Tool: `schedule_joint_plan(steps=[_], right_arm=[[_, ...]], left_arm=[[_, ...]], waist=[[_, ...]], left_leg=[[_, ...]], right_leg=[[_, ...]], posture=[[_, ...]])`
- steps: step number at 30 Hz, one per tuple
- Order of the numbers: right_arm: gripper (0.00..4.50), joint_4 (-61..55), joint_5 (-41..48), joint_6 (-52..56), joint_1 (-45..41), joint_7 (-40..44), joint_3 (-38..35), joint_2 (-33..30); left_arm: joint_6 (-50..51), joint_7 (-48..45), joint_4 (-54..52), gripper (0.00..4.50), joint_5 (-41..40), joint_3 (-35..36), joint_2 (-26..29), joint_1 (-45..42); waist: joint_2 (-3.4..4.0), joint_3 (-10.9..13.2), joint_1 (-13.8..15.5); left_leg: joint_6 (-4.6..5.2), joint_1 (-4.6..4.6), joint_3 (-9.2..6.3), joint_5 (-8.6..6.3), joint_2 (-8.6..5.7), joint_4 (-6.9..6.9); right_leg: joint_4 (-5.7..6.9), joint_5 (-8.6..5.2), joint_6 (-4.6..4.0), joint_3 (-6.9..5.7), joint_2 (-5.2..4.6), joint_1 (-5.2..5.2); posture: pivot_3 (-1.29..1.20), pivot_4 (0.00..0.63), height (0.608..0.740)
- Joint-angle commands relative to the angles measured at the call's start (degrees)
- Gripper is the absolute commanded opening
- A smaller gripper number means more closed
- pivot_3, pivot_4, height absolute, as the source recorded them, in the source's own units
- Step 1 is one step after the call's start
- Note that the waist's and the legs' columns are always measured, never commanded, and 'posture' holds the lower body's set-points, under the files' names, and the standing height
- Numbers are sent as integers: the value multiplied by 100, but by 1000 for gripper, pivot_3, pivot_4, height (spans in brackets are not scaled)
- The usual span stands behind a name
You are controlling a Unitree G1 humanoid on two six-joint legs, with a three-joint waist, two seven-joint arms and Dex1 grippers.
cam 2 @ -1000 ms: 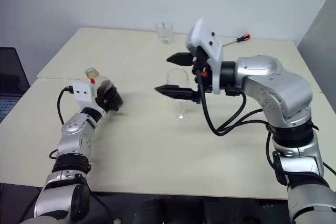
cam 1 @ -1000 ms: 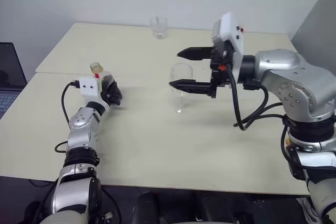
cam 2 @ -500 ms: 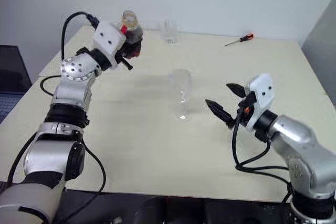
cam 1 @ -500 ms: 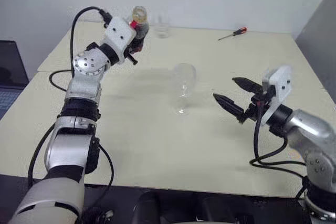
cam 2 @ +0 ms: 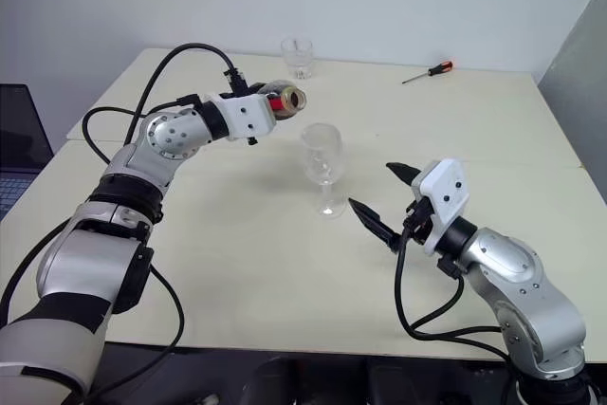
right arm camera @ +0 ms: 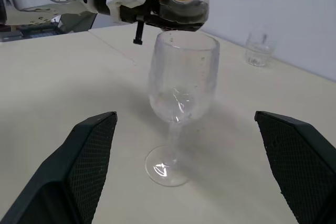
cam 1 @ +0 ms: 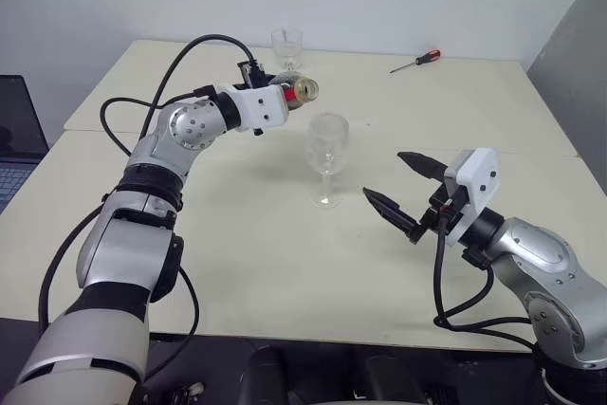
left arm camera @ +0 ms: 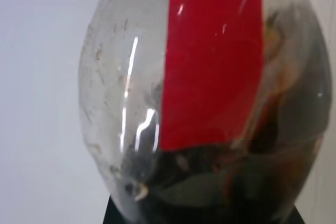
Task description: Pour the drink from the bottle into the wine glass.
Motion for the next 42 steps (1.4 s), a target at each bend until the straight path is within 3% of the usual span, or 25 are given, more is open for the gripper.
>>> schedule_joint_plan(steps=[1, 7, 24, 42], right_arm=[[4500, -87, -40, -158, -122, -82, 38, 26], [4500, -90, 1, -174, -133, -108, 30, 8], [4500, -53, 8, -147, -160, -222, -162, -104], [4500, 87, -13, -183, -214, -172, -271, -335]], left_arm=[[-193, 343, 66, 774, 210, -69, 46, -322], [-298, 932, 264, 774, 854, -445, 112, -652], [-425, 1941, 542, 773, 1663, -953, 151, -1029], [-438, 2461, 523, 773, 2068, -1262, 262, -1254]], waist=[[0, 0, -2], [-1, 0, 10], [-1, 0, 10], [-2, 1, 4]], left_leg=[[0, 0, 1, 0, 0, 0], [0, -1, -1, 0, -1, 1], [0, -1, -1, 0, -6, 19], [1, 1, -12, 0, -7, 82]], right_leg=[[0, 1, -2, 0, 0, -1], [1, 2, -3, -3, -1, 0], [15, 4, -6, -2, -7, 2], [90, -2, 2, -2, -8, 2]], posture=[[0, 150, 740], [0, 150, 740], [0, 150, 740], [0, 150, 740]])
